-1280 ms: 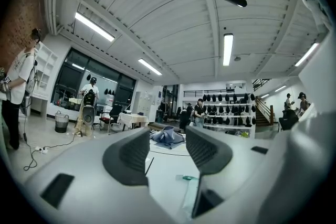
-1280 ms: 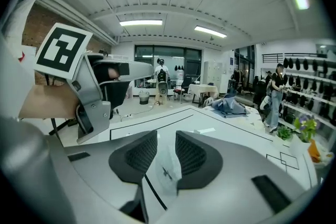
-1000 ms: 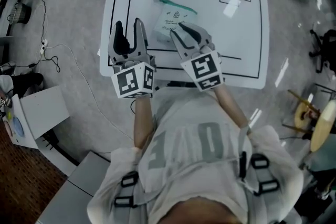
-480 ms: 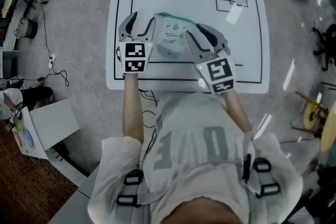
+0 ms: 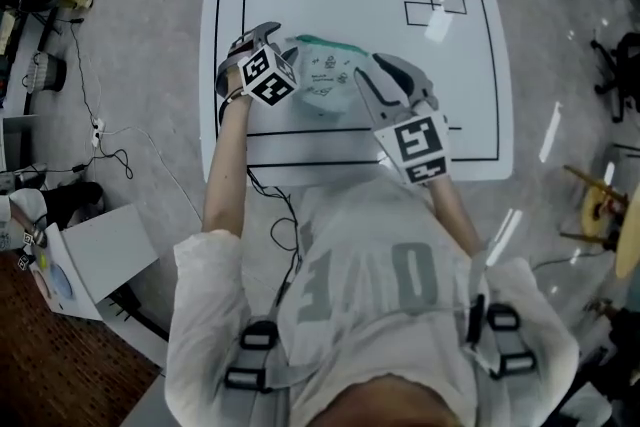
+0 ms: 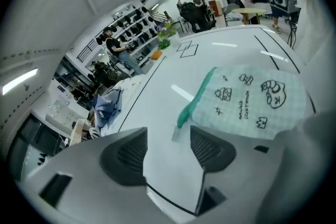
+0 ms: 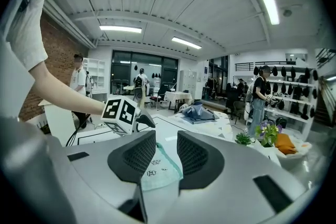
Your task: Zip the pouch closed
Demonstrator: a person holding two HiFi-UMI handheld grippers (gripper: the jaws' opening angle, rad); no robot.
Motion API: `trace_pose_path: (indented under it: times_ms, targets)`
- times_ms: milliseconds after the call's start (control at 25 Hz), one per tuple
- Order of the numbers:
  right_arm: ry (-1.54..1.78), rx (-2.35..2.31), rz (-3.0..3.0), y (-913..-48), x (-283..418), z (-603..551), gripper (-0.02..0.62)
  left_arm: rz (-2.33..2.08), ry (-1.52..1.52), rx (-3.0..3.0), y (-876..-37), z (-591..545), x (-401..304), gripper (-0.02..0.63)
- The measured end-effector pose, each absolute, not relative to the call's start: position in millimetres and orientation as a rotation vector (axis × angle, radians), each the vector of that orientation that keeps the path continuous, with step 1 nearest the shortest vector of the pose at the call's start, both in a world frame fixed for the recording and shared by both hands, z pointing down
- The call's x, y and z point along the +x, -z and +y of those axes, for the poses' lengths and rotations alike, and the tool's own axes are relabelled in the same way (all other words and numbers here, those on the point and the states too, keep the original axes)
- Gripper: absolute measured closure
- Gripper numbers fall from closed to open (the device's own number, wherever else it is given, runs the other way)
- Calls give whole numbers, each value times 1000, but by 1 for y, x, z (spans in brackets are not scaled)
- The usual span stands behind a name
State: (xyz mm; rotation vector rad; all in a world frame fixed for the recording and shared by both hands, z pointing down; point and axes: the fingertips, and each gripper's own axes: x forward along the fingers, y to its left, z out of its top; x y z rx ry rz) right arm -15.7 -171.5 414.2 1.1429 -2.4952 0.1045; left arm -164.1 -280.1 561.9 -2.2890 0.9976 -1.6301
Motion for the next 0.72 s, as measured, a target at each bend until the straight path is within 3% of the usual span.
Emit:
trace_pose_path:
  times_ms: [280, 400, 720]
  targets:
    - [-181, 1189, -2503, -423, -18, -182, 494, 876, 1703, -2252, -585, -292, -165, 357]
    - [-197, 1184, -2499, -428, -19, -183, 494, 849, 1719, -2227, -592, -294, -165, 456]
    - [-217, 1160, -2486, -435, -24, -187, 494, 750, 1805, -2303, -605, -293, -163, 484]
